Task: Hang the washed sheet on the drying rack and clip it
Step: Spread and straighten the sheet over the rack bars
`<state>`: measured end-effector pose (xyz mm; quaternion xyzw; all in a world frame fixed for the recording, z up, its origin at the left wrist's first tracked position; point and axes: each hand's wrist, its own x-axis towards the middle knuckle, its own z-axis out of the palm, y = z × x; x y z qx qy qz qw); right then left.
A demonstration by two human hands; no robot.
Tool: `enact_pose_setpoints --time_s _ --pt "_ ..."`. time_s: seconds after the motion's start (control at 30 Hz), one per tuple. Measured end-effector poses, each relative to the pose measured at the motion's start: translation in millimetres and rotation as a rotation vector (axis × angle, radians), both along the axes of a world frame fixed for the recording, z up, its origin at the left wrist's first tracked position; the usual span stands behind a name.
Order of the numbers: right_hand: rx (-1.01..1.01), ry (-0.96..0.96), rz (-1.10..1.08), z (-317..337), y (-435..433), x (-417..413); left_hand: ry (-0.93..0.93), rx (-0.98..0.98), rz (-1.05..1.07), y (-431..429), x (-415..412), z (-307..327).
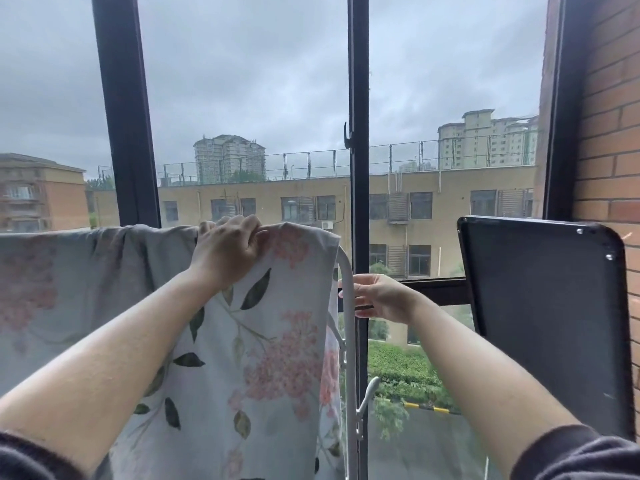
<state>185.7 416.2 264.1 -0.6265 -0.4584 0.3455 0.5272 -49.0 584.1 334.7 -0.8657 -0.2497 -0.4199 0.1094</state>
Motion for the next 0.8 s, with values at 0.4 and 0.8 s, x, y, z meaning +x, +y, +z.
enact_pose_setpoints --time_s 0.4,0.8 --pt "-0.306 -0.282 0.258 -27.8 44.3 10.3 -0.049 0.018 0.010 -3.1 0.8 -3.3" --pt "0.515 -0.074 -0.483 27.9 39.2 30.4 -0.071 0.001 0.003 -7.0 1.9 -5.6"
